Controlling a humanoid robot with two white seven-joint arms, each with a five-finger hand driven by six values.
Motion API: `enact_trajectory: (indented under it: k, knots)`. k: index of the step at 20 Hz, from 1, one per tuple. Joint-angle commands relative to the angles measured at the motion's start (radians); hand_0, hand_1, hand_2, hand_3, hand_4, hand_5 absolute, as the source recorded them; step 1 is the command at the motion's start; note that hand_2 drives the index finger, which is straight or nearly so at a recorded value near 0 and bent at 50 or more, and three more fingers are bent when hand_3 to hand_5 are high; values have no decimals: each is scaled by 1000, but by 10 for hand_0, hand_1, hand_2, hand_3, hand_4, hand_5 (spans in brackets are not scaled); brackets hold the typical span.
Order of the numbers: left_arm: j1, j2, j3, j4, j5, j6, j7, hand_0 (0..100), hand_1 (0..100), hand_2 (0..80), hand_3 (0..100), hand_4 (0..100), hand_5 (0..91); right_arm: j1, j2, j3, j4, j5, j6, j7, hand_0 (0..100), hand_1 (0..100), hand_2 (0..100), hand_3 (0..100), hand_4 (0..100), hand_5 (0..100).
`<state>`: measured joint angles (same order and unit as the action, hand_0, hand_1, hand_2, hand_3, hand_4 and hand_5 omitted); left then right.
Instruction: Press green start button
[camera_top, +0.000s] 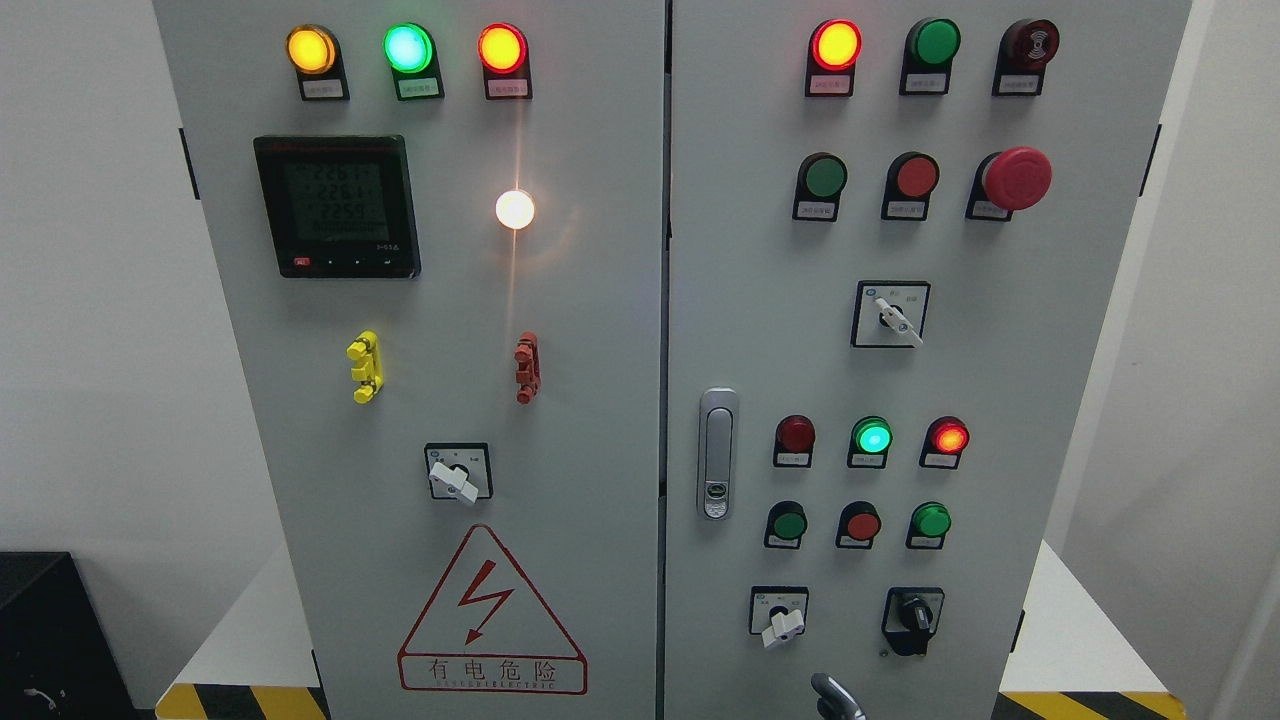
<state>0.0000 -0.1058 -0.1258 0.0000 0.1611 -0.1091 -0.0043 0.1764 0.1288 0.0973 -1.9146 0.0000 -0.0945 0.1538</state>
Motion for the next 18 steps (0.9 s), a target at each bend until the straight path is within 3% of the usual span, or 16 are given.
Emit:
enact_trajectory:
  k: [1, 8, 10, 12, 13, 15, 16, 17, 18]
  knots:
    - [-28, 0, 0, 29, 0, 0, 0, 120, 556, 0, 0, 0, 0, 0, 0, -1, 0, -31, -1, 0, 0, 77, 0, 24, 0, 0]
    - [-28, 0, 0, 29, 0, 0, 0, 120, 556, 0, 0, 0, 0, 0, 0, -1, -7, -29, -8, -2, 0, 85, 0, 26, 0, 0]
    - [-28, 0, 0, 29, 0, 0, 0, 120, 556, 0, 0, 0, 0, 0, 0, 1, -23, -25, -24, -11, 0, 289, 0, 120, 47, 0]
    - [-26, 0, 0, 29, 0, 0, 0, 120, 556, 0, 0, 0, 0, 0, 0, 1, -31, 29, -50, -17, 0, 379, 0, 216, 166, 0]
    - [-28, 0, 0, 29, 0, 0, 0, 120, 556, 0, 0, 0, 0, 0, 0, 1, -31, 61, -69, -20, 0, 457, 0, 316, 282, 59]
    - [-28, 0, 0, 29, 0, 0, 0, 120, 556, 0, 0, 0, 0, 0, 0, 1, -31, 113, -100, -45, 30, 487, 0, 383, 353, 139]
    - [-26, 0, 0, 29, 0, 0, 0, 120, 556, 0, 0, 0, 0, 0, 0, 1, -31, 136, -109, -57, 73, 507, 0, 463, 418, 289]
    - [-28, 0, 0, 29, 0, 0, 0, 120, 556, 0, 0, 0, 0, 0, 0, 1, -31, 162, -119, -69, 85, 513, 0, 477, 437, 326]
    - [-28, 0, 0, 29, 0, 0, 0, 120, 556, 0, 0, 0, 0, 0, 0, 1, -29, 191, -129, -86, 106, 521, 0, 530, 490, 428]
